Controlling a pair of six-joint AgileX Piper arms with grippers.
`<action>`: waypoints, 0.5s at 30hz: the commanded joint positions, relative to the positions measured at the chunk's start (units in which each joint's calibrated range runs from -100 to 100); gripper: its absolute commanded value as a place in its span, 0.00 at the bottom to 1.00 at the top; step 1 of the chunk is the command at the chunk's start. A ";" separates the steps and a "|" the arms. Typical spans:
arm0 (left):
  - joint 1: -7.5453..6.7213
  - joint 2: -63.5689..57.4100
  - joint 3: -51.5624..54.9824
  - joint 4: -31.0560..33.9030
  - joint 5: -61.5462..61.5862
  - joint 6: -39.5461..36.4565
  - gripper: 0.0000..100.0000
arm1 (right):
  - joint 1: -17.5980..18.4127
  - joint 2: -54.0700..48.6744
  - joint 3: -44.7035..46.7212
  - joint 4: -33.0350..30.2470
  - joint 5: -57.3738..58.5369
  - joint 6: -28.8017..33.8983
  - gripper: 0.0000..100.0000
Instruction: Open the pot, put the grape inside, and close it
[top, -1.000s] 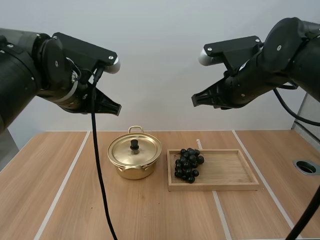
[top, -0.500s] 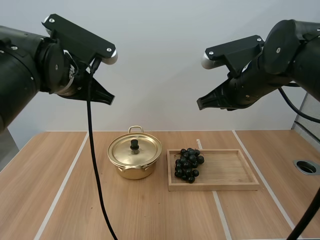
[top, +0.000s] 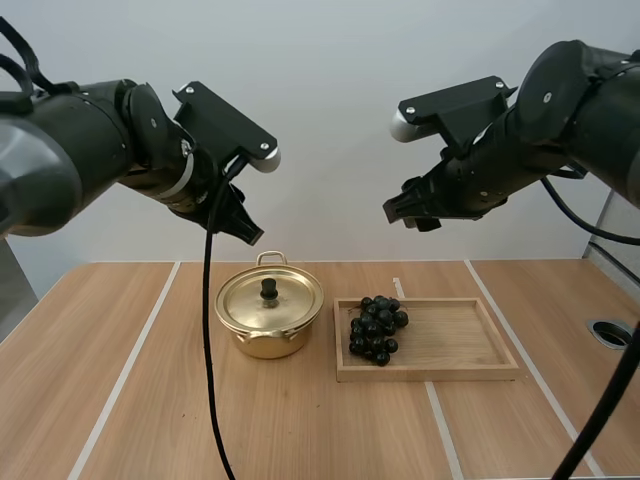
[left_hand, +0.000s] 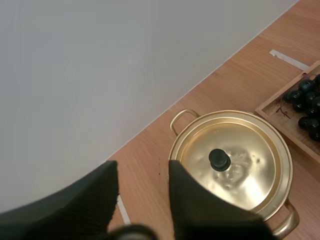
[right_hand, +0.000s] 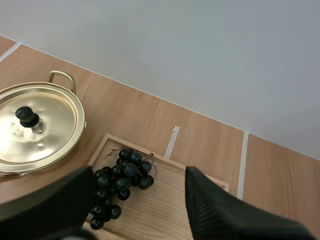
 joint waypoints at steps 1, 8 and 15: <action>-0.25 2.52 -0.50 -1.68 0.47 1.86 0.98 | -0.16 1.40 -0.57 0.43 -0.56 -0.48 1.00; -3.31 9.11 -0.50 -1.70 -0.54 3.23 0.99 | -0.16 5.21 -0.57 2.34 -0.56 -0.48 1.00; -3.65 19.50 -5.89 -2.22 2.66 2.74 0.99 | -0.16 6.16 -0.32 2.63 0.96 -0.48 1.00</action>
